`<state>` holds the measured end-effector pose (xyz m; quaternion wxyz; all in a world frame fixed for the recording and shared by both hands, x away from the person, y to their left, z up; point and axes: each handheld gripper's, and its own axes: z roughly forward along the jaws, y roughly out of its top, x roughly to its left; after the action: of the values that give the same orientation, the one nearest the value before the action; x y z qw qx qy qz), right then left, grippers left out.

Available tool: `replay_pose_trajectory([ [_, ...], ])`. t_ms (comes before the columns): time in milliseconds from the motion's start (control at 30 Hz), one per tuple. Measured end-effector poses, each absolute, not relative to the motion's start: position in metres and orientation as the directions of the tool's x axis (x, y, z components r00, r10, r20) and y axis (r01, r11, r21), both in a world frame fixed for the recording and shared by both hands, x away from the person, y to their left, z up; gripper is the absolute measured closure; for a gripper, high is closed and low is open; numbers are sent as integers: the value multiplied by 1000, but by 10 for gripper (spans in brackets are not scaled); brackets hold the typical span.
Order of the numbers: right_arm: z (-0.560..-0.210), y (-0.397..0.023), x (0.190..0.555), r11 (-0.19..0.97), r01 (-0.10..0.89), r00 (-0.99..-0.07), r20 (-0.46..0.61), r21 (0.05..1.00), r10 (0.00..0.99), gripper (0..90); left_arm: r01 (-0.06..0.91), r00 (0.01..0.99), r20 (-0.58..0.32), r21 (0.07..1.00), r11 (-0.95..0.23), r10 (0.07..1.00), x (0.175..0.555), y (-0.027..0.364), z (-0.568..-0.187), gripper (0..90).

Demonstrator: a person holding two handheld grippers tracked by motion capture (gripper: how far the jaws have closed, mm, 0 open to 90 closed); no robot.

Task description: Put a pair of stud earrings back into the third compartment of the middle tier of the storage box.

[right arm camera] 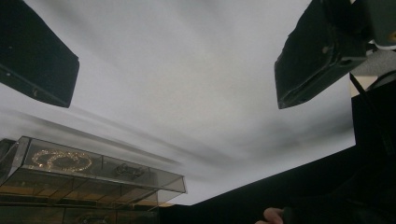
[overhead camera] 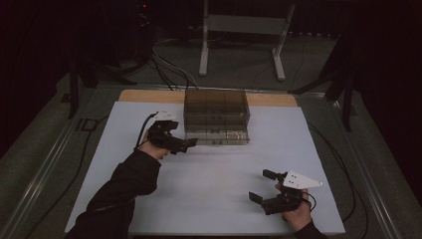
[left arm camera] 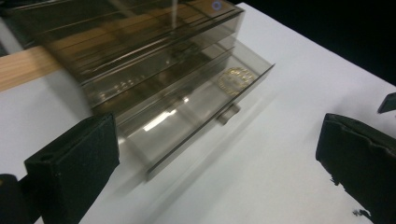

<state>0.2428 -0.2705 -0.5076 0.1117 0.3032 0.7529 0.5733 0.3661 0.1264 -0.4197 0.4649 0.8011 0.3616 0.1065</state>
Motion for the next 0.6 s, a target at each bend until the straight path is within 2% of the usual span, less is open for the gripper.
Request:
replay_pose_trajectory([
  [300, -508, -270, 243, 160, 332, -790, 181, 930, 585, 0, 490, 679, -171, 829, -268, 714, 350, 170, -440, 6],
  [600, -509, -269, 244, 162, 337, -789, 185, 927, 586, 0, 506, 639, -180, 831, -232, 748, 318, 205, -468, 6],
])
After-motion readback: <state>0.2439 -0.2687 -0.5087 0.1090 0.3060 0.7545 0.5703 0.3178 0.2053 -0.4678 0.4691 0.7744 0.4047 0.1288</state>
